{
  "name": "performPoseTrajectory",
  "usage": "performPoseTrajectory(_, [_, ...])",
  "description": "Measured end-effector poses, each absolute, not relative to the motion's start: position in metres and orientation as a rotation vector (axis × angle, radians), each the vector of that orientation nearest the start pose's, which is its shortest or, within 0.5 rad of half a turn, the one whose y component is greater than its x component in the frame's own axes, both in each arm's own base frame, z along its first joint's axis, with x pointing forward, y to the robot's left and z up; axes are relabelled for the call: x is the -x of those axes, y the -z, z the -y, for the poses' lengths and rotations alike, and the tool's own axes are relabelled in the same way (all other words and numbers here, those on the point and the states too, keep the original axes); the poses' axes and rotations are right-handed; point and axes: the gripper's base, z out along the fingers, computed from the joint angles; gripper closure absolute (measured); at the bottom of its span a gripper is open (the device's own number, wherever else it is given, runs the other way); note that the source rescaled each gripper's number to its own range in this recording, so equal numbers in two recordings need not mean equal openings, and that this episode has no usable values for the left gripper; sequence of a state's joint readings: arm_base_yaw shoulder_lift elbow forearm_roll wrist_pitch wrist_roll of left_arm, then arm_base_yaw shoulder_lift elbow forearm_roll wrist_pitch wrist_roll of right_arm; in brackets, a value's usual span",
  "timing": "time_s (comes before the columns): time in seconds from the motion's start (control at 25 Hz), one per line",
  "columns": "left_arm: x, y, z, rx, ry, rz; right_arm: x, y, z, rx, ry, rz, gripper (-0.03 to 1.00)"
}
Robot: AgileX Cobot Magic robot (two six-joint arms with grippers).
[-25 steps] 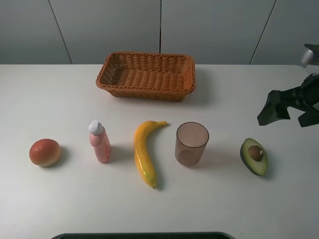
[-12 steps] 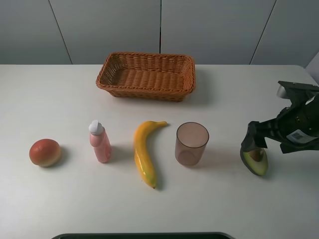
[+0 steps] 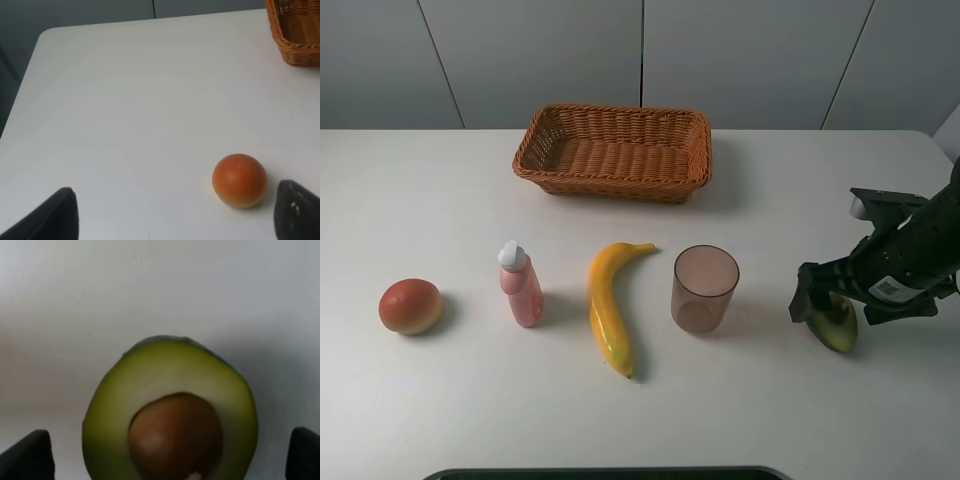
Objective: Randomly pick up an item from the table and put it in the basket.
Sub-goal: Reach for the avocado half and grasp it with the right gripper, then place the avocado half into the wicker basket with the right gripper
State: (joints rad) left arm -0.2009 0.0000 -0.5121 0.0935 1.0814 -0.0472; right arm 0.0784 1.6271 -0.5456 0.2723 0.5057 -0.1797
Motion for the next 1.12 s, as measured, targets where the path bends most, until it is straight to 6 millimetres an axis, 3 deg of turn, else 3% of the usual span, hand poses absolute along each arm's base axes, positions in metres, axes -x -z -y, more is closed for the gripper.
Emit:
performPoseTrajectory(0.56, [0.006,-0.279,-0.009,-0.151,0.042,-2.044,-0.218,-0.103,-0.028,0.045,-0.196,-3.079,-0.03])
performPoseTrajectory(0.6, [0.006,-0.279,-0.009,-0.151,0.042,-2.044,-0.218,-0.103,-0.028,0.045,-0.196,-3.079,0.07])
performPoseTrajectory(0.64, [0.006,-0.279,-0.009,-0.151,0.042,-2.044,-0.218,-0.103,-0.028,0.044,-0.195,-3.077,0.28])
performPoseTrajectory(0.72, [0.006,-0.279,-0.009,-0.151,0.042,-2.044,-0.218,-0.103,-0.028,0.044,-0.195,-3.077,0.89])
performPoseTrajectory(0.76, [0.006,-0.279,-0.009,-0.151,0.042,-2.044,-0.218,-0.103,-0.028,0.044,-0.195,-3.077,0.97])
performPoseTrajectory(1.12, [0.006,-0.279,-0.009,-0.151,0.042,-2.044,-0.227,-0.108,-0.029,0.046,-0.200,-3.054,0.97])
